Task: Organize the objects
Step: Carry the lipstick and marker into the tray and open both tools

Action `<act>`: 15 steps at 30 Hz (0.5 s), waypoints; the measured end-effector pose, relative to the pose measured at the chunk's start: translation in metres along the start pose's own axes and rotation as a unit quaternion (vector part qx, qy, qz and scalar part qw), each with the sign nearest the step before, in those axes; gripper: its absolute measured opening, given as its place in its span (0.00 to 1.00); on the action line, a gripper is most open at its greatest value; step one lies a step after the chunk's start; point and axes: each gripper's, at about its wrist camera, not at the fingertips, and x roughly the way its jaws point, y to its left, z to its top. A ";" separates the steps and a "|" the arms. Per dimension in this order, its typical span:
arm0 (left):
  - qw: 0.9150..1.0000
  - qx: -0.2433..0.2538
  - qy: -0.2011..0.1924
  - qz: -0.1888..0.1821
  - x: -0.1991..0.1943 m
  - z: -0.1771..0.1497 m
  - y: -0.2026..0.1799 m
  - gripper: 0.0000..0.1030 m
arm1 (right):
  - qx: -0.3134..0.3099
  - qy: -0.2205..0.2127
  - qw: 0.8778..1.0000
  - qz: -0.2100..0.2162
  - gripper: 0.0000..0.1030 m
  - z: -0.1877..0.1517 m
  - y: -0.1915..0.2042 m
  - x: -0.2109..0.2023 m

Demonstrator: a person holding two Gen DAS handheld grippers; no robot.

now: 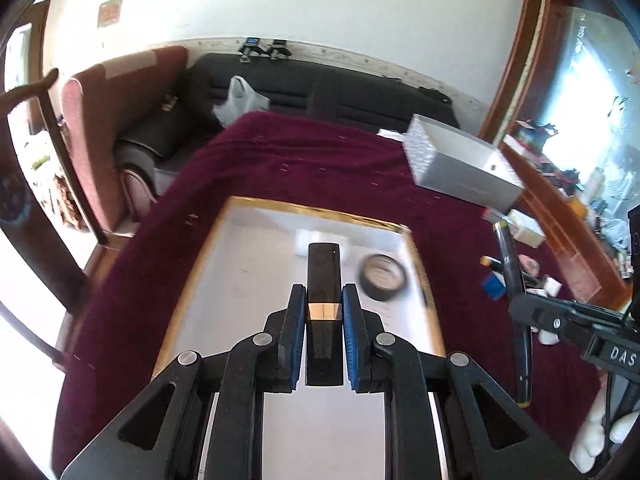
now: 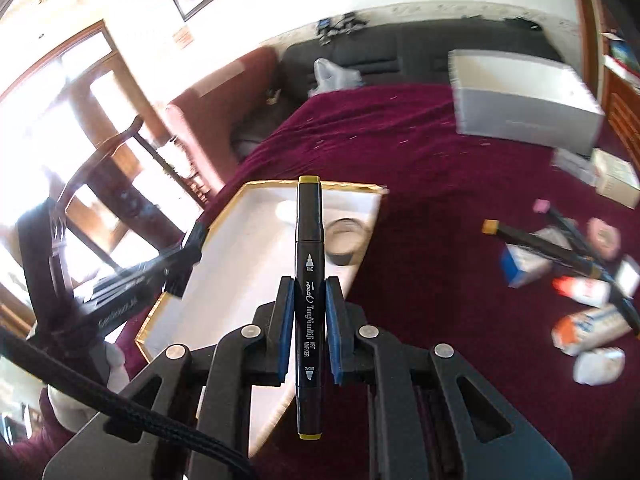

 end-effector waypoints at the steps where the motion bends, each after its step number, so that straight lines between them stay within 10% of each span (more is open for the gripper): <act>1: 1.000 0.001 0.001 0.008 0.004 0.004 0.008 0.14 | 0.002 0.011 1.000 0.007 0.13 0.003 0.005 0.013; 15: 0.995 -0.014 0.084 0.046 0.106 0.032 0.052 0.14 | 0.008 0.119 0.993 -0.018 0.13 0.014 0.033 0.149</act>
